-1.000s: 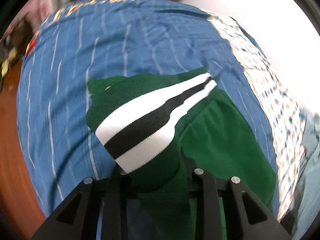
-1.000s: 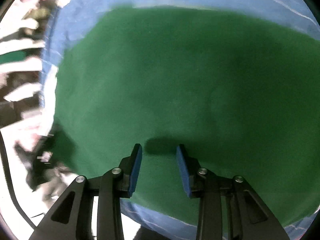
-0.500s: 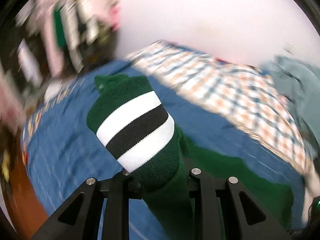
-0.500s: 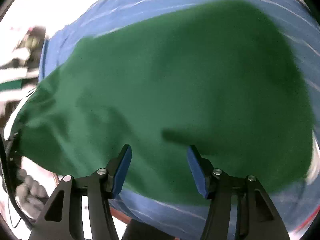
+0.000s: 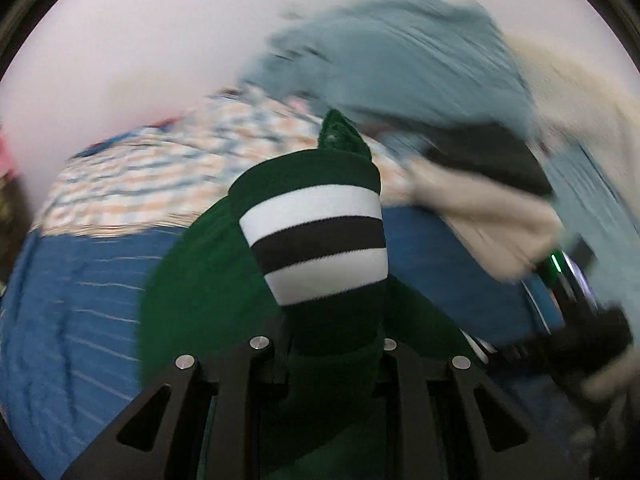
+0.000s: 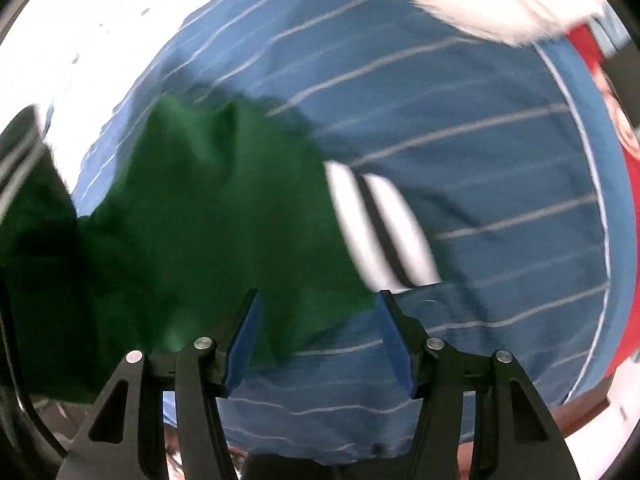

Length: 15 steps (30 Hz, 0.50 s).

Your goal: Fold large clothes

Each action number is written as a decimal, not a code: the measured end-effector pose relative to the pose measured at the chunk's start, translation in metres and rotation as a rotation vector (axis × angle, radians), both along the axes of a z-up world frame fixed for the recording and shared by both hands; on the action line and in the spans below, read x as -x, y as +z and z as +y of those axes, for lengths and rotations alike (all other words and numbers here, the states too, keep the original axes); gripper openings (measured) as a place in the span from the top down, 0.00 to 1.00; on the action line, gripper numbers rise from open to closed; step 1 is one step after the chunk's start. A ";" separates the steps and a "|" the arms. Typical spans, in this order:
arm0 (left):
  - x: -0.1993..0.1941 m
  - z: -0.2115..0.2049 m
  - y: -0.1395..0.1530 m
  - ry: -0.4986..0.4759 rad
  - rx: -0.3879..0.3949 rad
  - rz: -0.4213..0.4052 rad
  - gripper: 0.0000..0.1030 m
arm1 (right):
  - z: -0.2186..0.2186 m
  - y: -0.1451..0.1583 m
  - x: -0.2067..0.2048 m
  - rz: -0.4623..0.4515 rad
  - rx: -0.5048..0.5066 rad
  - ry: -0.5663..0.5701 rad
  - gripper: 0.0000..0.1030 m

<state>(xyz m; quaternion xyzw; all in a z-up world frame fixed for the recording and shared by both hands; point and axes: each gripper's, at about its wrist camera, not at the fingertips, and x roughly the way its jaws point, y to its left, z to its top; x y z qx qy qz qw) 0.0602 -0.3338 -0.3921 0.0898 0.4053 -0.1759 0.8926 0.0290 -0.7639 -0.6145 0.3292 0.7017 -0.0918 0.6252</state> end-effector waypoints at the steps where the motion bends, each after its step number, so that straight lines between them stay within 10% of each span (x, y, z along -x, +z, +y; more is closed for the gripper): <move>1: 0.006 -0.014 -0.009 -0.041 -0.007 0.020 0.86 | -0.005 -0.002 0.004 0.007 0.006 -0.013 0.42; 9: 0.024 -0.081 -0.094 -0.189 -0.232 0.137 0.84 | -0.052 -0.011 0.050 0.066 0.012 -0.092 0.35; 15: 0.031 -0.062 -0.077 -0.181 -0.251 0.167 0.76 | -0.070 0.002 0.048 0.045 0.010 -0.039 0.30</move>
